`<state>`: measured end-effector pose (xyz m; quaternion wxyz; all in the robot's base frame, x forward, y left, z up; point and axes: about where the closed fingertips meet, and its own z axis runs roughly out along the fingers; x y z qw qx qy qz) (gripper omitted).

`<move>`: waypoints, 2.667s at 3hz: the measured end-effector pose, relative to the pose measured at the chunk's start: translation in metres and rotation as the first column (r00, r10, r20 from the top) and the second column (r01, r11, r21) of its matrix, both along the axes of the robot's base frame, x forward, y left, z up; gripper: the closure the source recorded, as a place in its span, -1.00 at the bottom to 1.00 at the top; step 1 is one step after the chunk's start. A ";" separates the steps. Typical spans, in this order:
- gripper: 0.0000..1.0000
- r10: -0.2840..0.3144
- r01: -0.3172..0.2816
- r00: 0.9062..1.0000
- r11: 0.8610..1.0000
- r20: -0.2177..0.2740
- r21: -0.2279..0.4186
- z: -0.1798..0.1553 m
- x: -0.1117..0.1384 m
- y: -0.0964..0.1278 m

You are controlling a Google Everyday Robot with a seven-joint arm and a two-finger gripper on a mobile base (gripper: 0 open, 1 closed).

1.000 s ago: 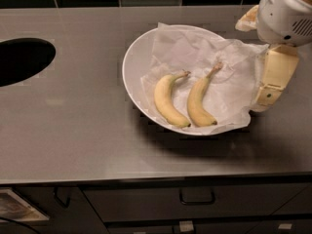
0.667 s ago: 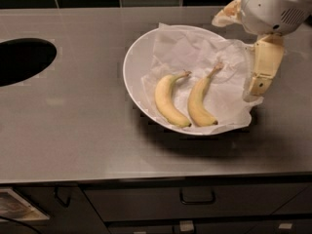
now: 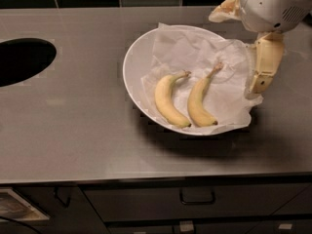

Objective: Pick banana from white bowl

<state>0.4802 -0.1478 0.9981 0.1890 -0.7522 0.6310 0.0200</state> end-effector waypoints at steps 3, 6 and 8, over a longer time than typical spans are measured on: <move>-1.00 0.135 -0.135 0.991 0.990 -0.006 0.042 -0.019 0.061 0.004; -1.00 0.256 -0.255 0.966 0.966 0.024 -0.040 -0.020 0.083 0.021; -1.00 0.385 -0.372 0.922 0.911 0.042 -0.177 -0.014 0.088 0.030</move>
Offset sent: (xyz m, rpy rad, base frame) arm 0.0307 -0.0063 -0.0252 -0.0371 0.1254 0.1820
